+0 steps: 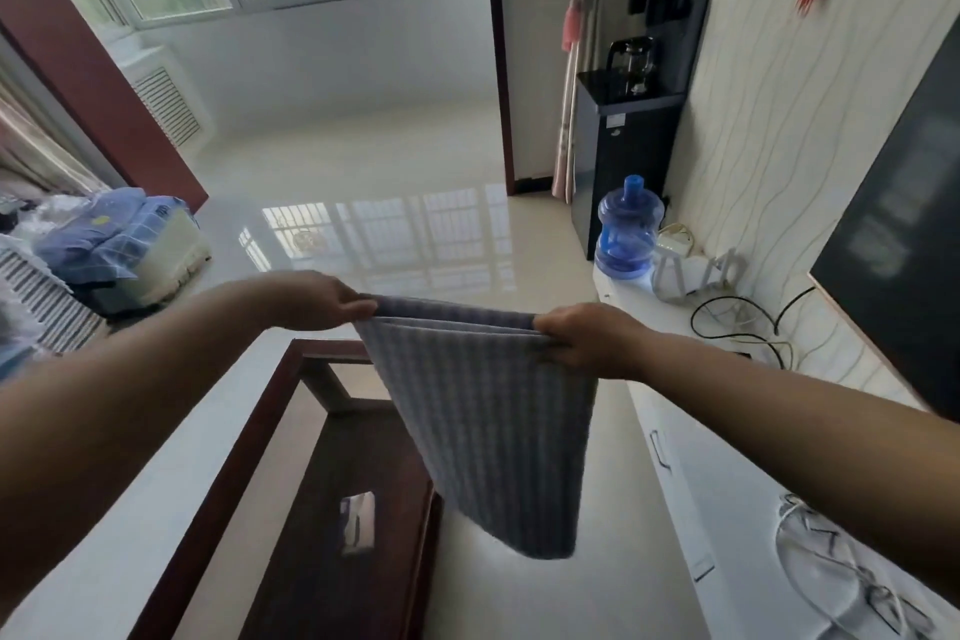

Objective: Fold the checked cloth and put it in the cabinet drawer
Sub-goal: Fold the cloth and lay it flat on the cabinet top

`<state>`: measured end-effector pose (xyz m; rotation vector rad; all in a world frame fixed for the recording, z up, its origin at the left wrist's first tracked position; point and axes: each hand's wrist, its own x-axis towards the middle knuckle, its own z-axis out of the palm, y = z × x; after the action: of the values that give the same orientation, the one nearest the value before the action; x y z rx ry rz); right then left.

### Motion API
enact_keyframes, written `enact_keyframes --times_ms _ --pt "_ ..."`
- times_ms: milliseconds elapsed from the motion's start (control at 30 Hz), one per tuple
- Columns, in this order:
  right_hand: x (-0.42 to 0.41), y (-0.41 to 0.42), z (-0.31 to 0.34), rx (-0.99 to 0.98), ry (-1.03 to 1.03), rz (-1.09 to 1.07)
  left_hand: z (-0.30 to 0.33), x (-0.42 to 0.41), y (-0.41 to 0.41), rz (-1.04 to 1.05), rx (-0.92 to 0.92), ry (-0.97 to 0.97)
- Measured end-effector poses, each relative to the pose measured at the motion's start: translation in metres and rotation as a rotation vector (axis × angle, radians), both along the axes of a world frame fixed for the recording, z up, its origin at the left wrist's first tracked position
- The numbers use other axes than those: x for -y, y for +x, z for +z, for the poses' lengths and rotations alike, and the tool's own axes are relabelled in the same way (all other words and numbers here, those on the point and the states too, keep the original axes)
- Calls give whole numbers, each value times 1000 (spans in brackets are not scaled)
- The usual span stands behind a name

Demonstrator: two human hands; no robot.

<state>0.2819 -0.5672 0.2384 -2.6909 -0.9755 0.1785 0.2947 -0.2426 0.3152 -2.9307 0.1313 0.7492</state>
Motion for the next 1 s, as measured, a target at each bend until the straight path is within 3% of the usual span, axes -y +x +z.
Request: enact_keyframes --times_ms 67,133,200,267,367,467,567,667,767,867,1000 --pt "10 3 2 -6 -101 -2 -24 -1 -12 -184 -26 132" --pt "22 2 -5 -56 -163 -39 -53 1 -17 -337 47 79" --pt "33 -3 -11 -151 -158 -117 -72 10 -13 -239 83 -283" --pt "43 -10 -12 -351 -19 -211 -81 21 -3 -66 54 -623" --pt "60 -18 -9 -649 178 -294 -78 30 13 48 -141 -914" --pt "86 -16 -5 -700 305 -315 -70 45 34 167 -332 -1113" --pt "116 -10 0 -706 327 -330 -72 76 55 168 -369 -1017" --pt "150 1 -15 -649 102 -384 -93 125 64 134 -250 -773" --pt "187 12 -52 -517 -144 -415 -129 184 66 123 -111 -667" --pt "227 20 -78 -194 -277 -536 -154 243 73 80 167 -571" --pt "288 26 -106 145 -160 -603 -173 303 83 0 483 -498"
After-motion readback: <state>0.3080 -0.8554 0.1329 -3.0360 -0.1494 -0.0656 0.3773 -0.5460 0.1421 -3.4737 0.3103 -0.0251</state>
